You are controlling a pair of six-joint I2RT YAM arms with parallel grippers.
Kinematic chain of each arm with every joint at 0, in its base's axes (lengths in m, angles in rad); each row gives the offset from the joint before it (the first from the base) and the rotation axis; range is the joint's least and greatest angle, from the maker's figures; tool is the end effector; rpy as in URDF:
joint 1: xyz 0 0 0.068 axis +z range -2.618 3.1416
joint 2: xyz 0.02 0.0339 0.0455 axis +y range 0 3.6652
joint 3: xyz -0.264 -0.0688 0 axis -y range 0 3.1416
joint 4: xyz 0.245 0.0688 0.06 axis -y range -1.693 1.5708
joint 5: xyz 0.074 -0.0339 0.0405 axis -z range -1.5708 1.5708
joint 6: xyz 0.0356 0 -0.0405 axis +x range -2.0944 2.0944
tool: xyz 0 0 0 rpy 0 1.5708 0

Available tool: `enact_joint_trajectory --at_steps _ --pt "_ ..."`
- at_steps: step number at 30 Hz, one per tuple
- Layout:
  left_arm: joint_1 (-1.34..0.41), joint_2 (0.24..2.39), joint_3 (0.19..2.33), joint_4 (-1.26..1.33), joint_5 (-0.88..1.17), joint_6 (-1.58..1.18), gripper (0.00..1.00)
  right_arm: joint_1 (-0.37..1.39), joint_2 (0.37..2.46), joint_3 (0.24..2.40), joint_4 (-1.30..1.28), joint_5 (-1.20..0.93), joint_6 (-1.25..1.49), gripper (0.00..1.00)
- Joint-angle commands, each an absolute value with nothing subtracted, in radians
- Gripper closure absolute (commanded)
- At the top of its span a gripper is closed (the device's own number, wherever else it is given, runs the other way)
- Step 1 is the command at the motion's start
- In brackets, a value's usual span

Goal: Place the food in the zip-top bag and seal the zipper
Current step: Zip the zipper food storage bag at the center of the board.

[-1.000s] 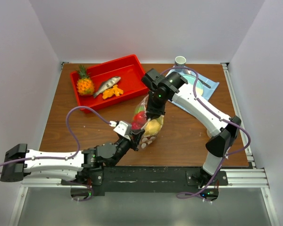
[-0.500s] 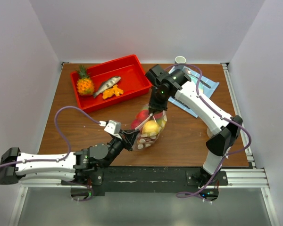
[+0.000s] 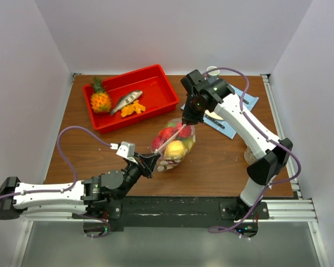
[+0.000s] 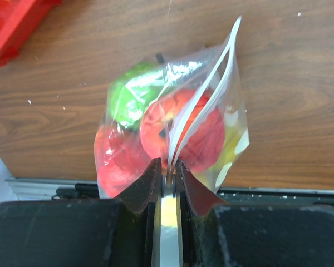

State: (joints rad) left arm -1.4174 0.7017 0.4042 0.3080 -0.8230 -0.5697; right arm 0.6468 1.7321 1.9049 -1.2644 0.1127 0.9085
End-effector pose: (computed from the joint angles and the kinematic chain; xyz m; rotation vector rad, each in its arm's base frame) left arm 0.0515 -0.1624 0.2705 0.0139 1.6392 -0.9129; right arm 0.2768 0.2040 0.3783 0.3893 2.6728 0.3543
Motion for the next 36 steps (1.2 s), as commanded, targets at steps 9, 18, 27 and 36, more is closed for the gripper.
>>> enact_joint_trajectory --at_steps 9,18,27,36 --pt "-1.445 0.666 0.431 0.155 -0.934 -0.692 1.00 0.502 1.687 1.905 -1.149 0.382 0.830 1.00" --pt "-1.445 0.670 0.445 0.098 -0.960 -0.736 1.00 0.425 1.677 1.881 -1.131 0.359 0.815 1.00" --pt "-1.445 0.670 0.454 0.058 -0.973 -0.765 1.00 0.364 1.644 1.862 -1.121 0.350 0.798 1.00" --pt "-1.445 0.637 0.462 0.017 -0.991 -0.779 1.00 0.341 1.643 1.890 -1.157 0.383 0.795 1.00"
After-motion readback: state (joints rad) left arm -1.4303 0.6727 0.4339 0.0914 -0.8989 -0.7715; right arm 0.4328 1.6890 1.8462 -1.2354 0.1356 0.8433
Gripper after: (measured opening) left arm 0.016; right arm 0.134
